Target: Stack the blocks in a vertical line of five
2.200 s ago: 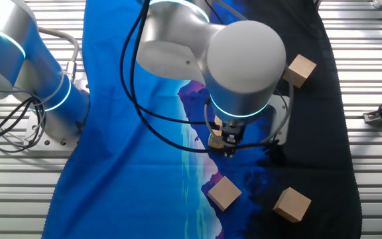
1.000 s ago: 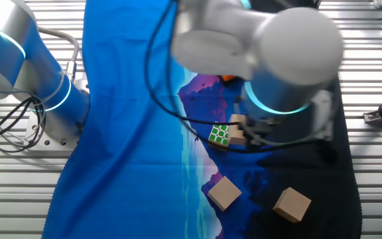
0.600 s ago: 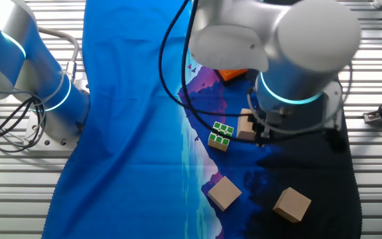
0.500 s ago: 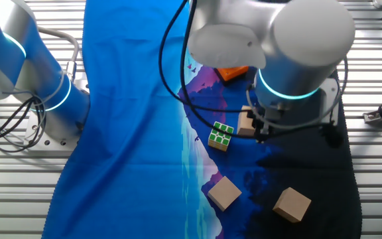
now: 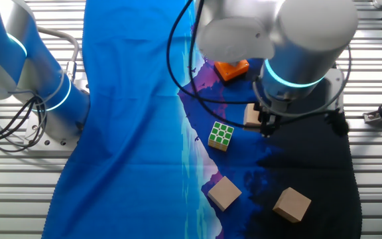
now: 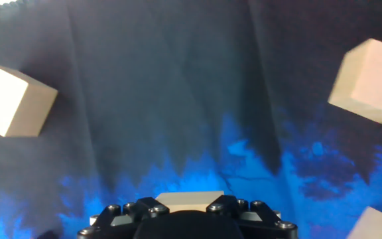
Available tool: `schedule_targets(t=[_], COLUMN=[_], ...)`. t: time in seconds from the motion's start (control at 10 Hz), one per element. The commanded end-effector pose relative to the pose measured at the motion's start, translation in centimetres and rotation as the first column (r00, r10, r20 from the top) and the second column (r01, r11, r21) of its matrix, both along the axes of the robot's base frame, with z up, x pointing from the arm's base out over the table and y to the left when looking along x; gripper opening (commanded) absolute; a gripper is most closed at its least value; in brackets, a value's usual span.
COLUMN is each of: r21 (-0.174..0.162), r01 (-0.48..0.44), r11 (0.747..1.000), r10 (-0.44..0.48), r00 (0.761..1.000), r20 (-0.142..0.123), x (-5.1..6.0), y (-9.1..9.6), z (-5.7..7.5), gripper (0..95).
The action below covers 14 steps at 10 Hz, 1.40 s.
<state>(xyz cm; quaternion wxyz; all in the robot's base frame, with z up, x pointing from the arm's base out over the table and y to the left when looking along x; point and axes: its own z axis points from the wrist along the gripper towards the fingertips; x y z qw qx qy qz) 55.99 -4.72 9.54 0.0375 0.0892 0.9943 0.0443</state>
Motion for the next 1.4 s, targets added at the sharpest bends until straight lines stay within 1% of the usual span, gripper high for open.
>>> schedule_targets(t=[0.1, 0.2, 0.3, 1.4], r21=[-0.003, -0.003, -0.002, -0.002], r01=[-0.003, -0.003, 0.002, 0.002], r11=[1.0, 1.0, 1.0, 1.0], r10=[0.003, 0.003, -0.002, -0.002], r00=[1.0, 1.0, 1.0, 1.0], r20=[0.004, 0.004, 0.007, 0.007], x=[0.26, 0.33, 0.32, 0.32], y=[-0.08, -0.06, -0.04, -0.04], z=[0.18, 0.13, -0.06, -0.06], gripper=[19.0, 19.0, 0.0, 0.0])
